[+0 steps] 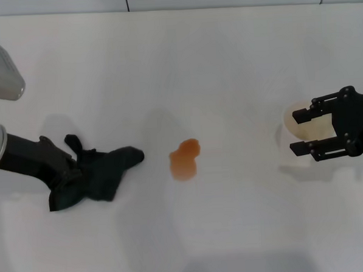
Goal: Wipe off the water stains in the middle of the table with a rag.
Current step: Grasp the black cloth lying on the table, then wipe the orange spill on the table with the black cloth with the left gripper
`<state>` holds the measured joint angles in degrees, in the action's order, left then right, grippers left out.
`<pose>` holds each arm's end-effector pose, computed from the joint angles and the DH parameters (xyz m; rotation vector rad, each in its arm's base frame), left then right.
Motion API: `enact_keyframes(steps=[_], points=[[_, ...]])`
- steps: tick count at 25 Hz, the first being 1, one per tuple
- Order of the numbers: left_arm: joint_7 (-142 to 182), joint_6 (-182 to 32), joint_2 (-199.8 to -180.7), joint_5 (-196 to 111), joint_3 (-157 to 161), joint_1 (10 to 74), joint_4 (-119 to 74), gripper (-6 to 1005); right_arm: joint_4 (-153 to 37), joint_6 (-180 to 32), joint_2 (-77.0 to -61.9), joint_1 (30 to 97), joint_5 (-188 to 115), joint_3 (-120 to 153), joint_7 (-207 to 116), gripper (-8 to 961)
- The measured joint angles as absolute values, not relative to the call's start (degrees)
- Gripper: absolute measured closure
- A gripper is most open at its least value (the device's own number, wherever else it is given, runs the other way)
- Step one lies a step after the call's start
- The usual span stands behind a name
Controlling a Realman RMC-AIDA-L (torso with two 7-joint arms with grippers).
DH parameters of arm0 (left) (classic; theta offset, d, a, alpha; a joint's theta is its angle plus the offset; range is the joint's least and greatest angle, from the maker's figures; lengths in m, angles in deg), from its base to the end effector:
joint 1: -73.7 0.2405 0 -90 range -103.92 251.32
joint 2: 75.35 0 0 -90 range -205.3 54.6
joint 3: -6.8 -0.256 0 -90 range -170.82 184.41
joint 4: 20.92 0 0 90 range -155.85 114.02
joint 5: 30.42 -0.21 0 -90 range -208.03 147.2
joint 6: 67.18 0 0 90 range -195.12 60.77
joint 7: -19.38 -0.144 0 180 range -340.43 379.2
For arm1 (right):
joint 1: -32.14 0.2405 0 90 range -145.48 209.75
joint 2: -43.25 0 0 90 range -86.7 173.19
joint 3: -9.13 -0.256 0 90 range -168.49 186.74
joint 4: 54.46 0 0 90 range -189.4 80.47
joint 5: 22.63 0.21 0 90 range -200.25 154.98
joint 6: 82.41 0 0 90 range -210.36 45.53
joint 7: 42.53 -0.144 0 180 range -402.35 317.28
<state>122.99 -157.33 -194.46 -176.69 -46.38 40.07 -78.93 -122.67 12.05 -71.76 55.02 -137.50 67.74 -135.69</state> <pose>-0.2655 0.3441 0.0165 -2.8574 -0.6961 0.2979 0.2316 0.3216 0.0532 -2.8923 0.3170 0.2647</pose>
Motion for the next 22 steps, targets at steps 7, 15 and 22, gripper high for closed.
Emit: enact_keyframes(steps=[7, 15, 22], points=[[123.6, -156.6, -194.50, -173.2, -46.8, 39.2, -79.1, 937, -122.9, 12.1, -71.60, 55.1, -137.4, 67.0, -135.7, 324], [126.2, -153.9, -194.67, -171.4, -50.9, 36.2, -78.1, 938, -123.3, 12.0, -71.61, 55.2, -137.2, 65.8, -135.7, 324], [132.1, -147.3, -194.78, -169.7, -52.8, 31.7, -73.6, 937, -123.2, 11.9, -71.75, 55.1, -137.1, 65.7, -135.6, 324]])
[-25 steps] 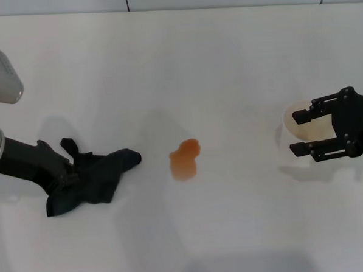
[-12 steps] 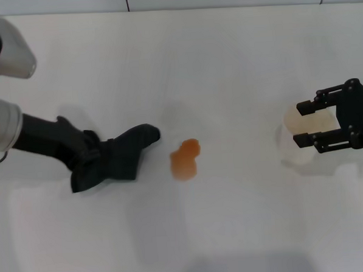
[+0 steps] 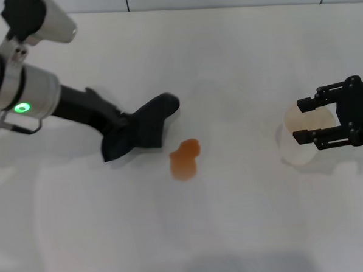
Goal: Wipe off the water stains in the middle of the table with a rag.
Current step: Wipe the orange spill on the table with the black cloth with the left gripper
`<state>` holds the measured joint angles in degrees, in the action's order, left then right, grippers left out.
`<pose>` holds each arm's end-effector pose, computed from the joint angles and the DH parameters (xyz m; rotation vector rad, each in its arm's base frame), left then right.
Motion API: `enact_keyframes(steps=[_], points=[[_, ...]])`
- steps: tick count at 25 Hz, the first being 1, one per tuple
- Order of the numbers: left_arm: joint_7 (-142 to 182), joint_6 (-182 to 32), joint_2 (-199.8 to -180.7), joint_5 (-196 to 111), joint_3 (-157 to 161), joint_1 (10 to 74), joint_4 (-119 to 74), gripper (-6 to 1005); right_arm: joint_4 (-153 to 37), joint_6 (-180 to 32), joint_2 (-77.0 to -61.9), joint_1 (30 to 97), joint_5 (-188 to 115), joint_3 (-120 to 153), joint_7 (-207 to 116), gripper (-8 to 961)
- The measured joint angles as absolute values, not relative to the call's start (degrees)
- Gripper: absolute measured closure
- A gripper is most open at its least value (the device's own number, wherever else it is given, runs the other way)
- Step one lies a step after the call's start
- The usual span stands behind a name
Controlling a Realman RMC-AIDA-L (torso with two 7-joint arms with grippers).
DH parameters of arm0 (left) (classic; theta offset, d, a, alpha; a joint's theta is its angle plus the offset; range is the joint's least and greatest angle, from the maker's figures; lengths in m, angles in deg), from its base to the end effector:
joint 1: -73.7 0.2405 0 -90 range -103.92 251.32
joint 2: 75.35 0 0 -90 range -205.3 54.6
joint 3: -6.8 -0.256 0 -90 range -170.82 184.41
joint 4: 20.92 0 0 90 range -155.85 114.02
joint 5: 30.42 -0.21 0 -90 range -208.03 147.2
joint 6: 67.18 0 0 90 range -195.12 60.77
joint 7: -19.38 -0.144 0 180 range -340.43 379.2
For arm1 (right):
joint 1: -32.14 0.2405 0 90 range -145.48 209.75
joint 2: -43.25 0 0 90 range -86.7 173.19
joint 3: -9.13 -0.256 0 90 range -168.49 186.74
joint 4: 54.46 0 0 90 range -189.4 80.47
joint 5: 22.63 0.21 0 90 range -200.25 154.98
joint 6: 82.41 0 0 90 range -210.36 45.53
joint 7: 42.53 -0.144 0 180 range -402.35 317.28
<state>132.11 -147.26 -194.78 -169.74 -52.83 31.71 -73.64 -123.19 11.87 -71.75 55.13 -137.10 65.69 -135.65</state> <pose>-0.2050 0.3887 -0.0131 -2.8138 -0.6708 0.1521 0.2313 0.3251 0.0614 -2.8519 0.3168 0.2891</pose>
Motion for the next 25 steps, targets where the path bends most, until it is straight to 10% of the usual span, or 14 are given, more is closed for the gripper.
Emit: enact_keyframes(steps=[25], points=[[135.2, -139.0, -195.15, -157.6, -78.1, 24.0, -60.5, 937, -123.4, 11.9, -71.80, 55.1, -136.6, 66.1, -135.1, 324]])
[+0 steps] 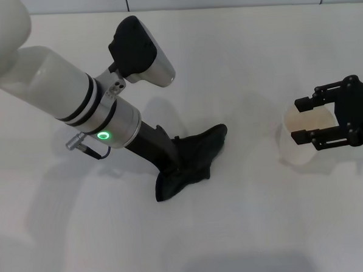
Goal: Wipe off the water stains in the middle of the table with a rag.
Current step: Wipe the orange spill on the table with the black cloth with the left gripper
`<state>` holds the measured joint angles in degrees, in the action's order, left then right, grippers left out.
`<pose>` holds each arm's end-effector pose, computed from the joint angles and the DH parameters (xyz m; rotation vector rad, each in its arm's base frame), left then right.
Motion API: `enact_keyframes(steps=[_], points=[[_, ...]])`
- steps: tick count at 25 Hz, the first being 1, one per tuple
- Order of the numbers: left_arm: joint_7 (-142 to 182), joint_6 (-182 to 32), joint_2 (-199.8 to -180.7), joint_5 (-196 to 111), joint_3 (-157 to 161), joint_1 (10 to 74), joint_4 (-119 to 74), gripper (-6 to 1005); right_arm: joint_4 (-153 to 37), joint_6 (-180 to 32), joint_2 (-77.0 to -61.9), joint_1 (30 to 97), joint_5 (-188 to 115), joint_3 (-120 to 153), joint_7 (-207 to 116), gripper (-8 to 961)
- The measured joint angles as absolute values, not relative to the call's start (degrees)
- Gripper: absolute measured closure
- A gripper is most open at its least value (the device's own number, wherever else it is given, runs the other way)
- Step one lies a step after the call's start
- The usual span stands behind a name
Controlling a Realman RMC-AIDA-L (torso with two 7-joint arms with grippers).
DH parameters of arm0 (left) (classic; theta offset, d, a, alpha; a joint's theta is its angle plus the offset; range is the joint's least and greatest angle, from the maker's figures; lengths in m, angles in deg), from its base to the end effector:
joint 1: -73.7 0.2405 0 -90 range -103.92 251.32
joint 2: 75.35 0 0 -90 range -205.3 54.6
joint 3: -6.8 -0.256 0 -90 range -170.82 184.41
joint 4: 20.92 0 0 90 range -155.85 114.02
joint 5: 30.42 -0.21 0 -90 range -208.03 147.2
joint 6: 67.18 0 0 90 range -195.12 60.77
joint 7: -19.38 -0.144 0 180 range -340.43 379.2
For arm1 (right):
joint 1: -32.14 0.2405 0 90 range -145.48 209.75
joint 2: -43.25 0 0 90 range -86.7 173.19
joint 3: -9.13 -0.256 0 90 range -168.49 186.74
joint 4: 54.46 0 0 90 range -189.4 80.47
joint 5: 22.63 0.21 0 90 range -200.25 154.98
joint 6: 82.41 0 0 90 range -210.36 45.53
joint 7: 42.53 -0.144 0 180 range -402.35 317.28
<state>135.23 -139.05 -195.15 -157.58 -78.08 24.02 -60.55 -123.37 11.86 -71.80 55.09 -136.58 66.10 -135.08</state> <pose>-0.1690 0.3663 -0.0971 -3.0464 -0.5207 0.3474 0.2291 0.3249 0.0605 -2.8566 0.2936 0.2964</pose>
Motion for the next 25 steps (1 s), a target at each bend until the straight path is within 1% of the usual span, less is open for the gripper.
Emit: enact_keyframes(steps=[13, 18, 25], points=[[135.7, -130.3, -194.32, -172.9, -61.0, 24.6, -57.7, 938, -123.0, 11.8, -71.94, 55.8, -136.3, 66.3, -135.0, 325], [135.2, -132.3, -194.81, -171.3, -63.3, 24.2, -58.0, 936, -122.9, 11.4, -71.96, 55.9, -136.3, 66.4, -135.0, 324], [135.8, -136.3, -194.95, -159.7, -75.7, 25.1, -61.9, 940, -123.0, 11.3, -71.92, 55.7, -136.3, 66.4, -135.0, 325]])
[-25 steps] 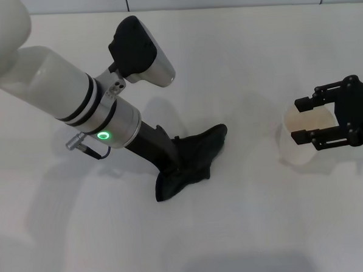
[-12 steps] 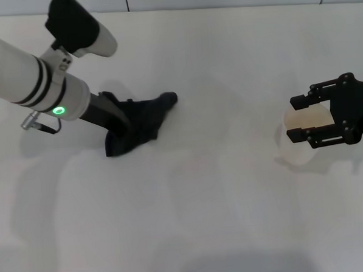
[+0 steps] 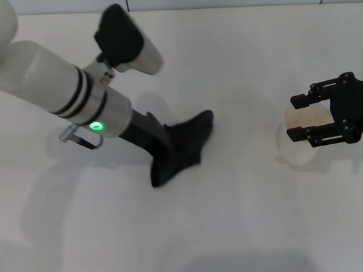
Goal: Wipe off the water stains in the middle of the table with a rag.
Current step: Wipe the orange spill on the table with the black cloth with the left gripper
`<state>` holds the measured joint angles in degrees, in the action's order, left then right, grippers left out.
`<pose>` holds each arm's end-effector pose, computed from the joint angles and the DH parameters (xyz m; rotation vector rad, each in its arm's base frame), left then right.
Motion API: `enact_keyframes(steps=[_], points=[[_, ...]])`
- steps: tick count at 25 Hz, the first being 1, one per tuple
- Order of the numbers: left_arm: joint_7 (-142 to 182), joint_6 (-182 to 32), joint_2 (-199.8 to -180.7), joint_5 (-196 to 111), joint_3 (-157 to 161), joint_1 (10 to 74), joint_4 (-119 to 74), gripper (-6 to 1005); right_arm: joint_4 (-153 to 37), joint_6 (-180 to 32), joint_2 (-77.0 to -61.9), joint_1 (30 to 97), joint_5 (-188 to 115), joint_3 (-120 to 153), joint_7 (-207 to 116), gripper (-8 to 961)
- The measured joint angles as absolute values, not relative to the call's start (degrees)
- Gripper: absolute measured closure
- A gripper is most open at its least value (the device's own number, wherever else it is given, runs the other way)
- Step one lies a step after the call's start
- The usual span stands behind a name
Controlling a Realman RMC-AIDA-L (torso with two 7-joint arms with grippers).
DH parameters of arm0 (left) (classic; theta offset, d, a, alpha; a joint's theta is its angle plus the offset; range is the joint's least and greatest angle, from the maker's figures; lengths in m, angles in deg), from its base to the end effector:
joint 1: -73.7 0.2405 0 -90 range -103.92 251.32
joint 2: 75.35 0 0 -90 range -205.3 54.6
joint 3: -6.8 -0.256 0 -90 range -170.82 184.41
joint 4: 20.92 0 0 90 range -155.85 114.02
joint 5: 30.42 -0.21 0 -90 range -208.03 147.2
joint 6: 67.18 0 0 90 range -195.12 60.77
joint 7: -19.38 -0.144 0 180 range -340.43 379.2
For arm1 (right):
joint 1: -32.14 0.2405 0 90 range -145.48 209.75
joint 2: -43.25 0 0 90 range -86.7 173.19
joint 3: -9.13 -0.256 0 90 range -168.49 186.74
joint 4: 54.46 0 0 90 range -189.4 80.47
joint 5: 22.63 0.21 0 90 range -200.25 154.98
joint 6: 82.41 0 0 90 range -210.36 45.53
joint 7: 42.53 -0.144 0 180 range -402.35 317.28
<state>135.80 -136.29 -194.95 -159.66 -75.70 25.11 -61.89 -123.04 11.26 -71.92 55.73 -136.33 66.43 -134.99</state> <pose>-0.1738 0.3782 -0.0886 -2.9639 -0.5318 0.3124 0.2252 0.3282 0.0584 -2.8561 0.2800 0.3045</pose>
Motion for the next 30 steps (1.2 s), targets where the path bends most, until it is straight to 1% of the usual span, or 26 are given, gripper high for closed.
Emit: enact_keyframes(steps=[8, 11, 20, 27, 30], points=[[137.4, -135.3, -194.91, -157.1, -80.6, 25.6, -61.8, 914, -123.1, 11.4, -71.89, 55.9, -136.3, 66.4, -135.0, 325], [137.4, -134.1, -194.59, -161.2, -75.4, 26.0, -61.4, 904, -123.0, 11.5, -71.89, 55.9, -136.4, 66.5, -135.0, 325], [137.3, -134.3, -194.60, -168.8, -65.8, 26.3, -61.4, 874, -122.8, 11.1, -71.95, 56.0, -136.4, 67.2, -135.0, 324], [136.8, -137.2, -194.92, -160.8, -74.8, 26.0, -62.9, 851, -123.2, 11.1, -71.97, 55.8, -136.4, 67.2, -135.1, 324], [136.9, -138.9, -194.98, -157.6, -77.9, 26.8, -65.7, 842, -123.3, 11.2, -71.96, 55.7, -136.4, 67.1, -135.1, 324]])
